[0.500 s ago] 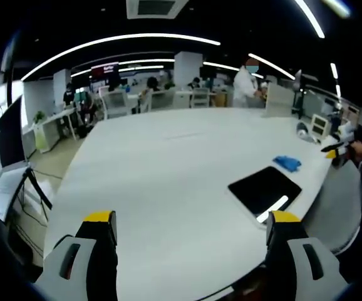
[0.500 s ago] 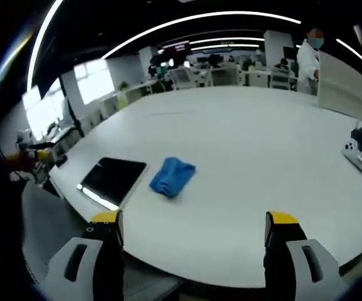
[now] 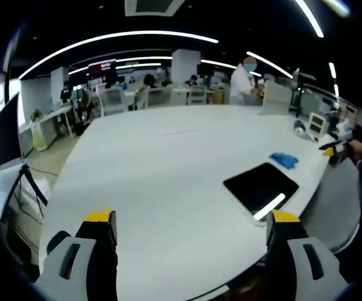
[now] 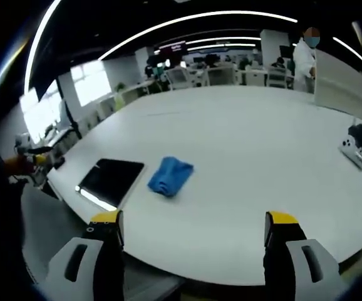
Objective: Wipe the mirror surface with the cleaning cloth until all visible marks leave the cleaned area.
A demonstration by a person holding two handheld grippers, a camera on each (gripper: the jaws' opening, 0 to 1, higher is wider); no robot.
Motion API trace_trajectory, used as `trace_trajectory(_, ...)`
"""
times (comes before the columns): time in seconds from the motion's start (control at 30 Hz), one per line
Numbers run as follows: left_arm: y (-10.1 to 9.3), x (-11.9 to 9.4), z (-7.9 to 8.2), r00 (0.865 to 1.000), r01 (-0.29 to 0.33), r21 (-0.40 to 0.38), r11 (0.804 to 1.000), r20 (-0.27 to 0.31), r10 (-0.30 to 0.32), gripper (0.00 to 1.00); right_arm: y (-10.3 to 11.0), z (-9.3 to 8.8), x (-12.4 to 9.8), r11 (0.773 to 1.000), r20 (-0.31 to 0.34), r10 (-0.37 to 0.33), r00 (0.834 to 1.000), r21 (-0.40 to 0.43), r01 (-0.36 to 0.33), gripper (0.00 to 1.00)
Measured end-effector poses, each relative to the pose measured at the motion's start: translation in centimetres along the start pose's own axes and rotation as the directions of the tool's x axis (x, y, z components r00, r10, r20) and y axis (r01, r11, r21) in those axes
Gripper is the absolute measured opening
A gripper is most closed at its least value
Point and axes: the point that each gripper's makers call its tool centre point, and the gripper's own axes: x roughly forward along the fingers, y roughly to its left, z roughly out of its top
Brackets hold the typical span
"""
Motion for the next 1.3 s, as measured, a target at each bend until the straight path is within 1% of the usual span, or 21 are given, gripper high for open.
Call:
trace_trajectory(0.23,-0.1,0.1,0.0,1.000,0.000,-0.003,1.000,0.003,0.000,0.99,0.1,-0.1,0.1,1.000,-0.007,-0.005,1.000,-0.001,0.005,0.93)
trace_trajectory(0.37,-0.1,0.1,-0.2,1.000,0.005,-0.001,1.000,0.000,-0.005,0.99,0.3,-0.2,0.0,1.000,-0.015,-0.004,1.000,-0.015,0.004,0.92)
trace_trajectory(0.47,-0.2,0.0,-0.4,1.000,0.008,0.009,1.000,-0.010,-0.008,0.99,0.1,-0.2,-0.2,0.999,-0.021,-0.012,1.000,-0.033,0.011,0.93)
trace_trajectory(0.57,0.0,-0.1,-0.5,1.000,0.007,0.006,1.000,-0.010,-0.007,0.99,-0.2,-0.3,-0.4,0.999,-0.021,-0.017,1.000,-0.030,0.016,0.93)
trace_trajectory(0.67,0.0,-0.2,-0.5,1.000,0.009,0.000,1.000,-0.005,-0.009,0.99,-0.4,-0.4,-0.5,0.999,-0.024,-0.021,0.999,-0.029,0.020,0.93)
trace_trajectory(0.83,-0.1,-0.2,-0.2,1.000,0.011,-0.003,1.000,0.004,-0.011,0.99,-0.2,-0.4,-0.2,0.999,-0.040,-0.029,0.999,-0.044,0.027,0.93)
trace_trajectory(0.9,-0.2,-0.2,-0.1,1.000,0.013,-0.005,1.000,0.008,-0.013,0.99,0.1,0.1,0.0,0.998,-0.035,-0.031,0.999,-0.055,0.029,0.93)
trace_trajectory(0.97,-0.3,-0.1,0.1,1.000,0.016,-0.002,1.000,0.011,-0.016,0.99,0.6,1.1,0.3,0.997,-0.033,-0.029,0.999,-0.067,0.027,0.92)
trace_trajectory(1.07,-0.4,0.0,0.0,1.000,0.020,0.001,1.000,0.010,-0.020,0.99,1.4,3.0,1.6,0.996,-0.034,-0.027,0.999,-0.087,0.024,0.90)
trace_trajectory(1.13,-0.4,0.0,0.0,1.000,0.021,-0.001,1.000,0.008,-0.021,0.99,2.0,4.7,2.7,0.992,-0.022,-0.025,0.999,-0.121,0.022,0.90)
trace_trajectory(1.2,-0.5,0.0,0.0,1.000,0.020,-0.003,1.000,0.010,-0.020,0.99,2.1,6.1,4.2,0.992,-0.015,-0.034,0.999,-0.124,0.032,0.85)
trace_trajectory(1.23,-0.5,0.0,0.1,1.000,0.021,-0.004,1.000,0.011,-0.021,0.99,1.9,6.5,4.7,0.992,-0.018,-0.058,0.998,-0.117,0.055,0.83)
trace_trajectory(1.27,-0.5,0.0,0.1,1.000,0.022,-0.004,1.000,0.011,-0.022,0.99,1.9,7.0,5.4,0.993,-0.016,-0.072,0.997,-0.090,0.071,0.81)
trace_trajectory(1.3,-0.5,0.0,0.0,1.000,0.021,-0.003,1.000,0.010,-0.021,0.99,2.0,7.6,6.1,0.996,0.005,-0.073,0.997,-0.055,0.073,0.82)
